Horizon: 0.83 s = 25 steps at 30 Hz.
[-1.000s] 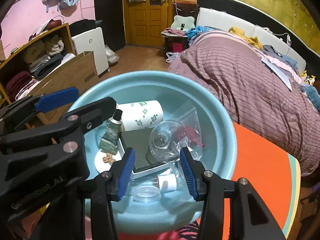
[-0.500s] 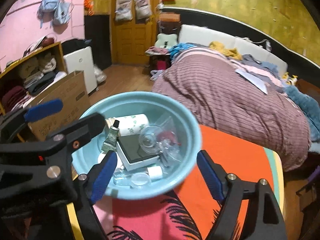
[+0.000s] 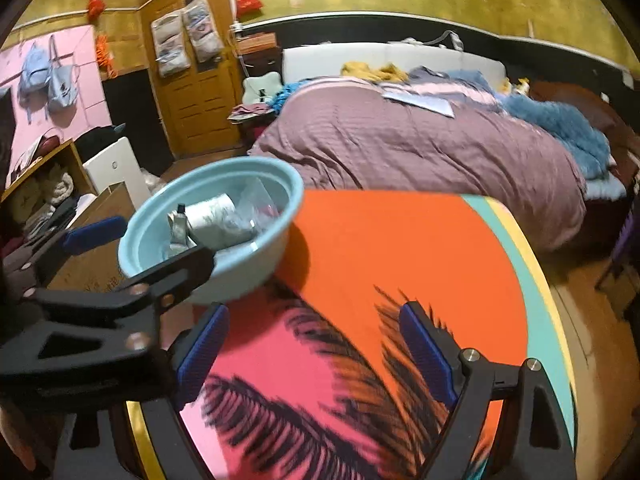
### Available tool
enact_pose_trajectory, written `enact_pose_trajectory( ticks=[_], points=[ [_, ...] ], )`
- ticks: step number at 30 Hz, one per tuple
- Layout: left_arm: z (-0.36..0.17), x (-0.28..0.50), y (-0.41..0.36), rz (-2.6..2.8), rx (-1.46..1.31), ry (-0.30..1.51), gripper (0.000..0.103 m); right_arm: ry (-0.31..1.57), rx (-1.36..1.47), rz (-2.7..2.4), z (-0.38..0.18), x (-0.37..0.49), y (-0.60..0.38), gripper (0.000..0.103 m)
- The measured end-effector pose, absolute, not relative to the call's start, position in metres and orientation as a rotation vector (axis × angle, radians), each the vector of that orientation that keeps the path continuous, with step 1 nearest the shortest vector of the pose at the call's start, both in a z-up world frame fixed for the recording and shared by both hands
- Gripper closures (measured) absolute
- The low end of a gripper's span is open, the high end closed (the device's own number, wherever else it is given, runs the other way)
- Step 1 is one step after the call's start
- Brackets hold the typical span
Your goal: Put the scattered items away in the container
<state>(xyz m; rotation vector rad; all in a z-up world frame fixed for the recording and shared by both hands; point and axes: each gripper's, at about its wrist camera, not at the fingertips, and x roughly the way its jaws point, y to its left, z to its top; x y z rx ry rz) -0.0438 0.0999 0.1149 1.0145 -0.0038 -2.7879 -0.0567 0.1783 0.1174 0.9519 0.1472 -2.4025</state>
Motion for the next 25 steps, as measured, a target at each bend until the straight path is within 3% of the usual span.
enact_pose_trajectory(
  ticks=[10, 25],
  points=[
    [0.083, -0.036, 0.148, -2.875, 1.127, -0.021, 0.000, 0.059, 1.038, -2.554, 0.085, -0.017, 0.230, 0.013],
    [0.051, -0.032, 0.135, -2.840, 1.181, 0.023, 0.000, 0.061, 1.199, -2.564, 0.037, -0.009, 0.245, 0.013]
  ],
)
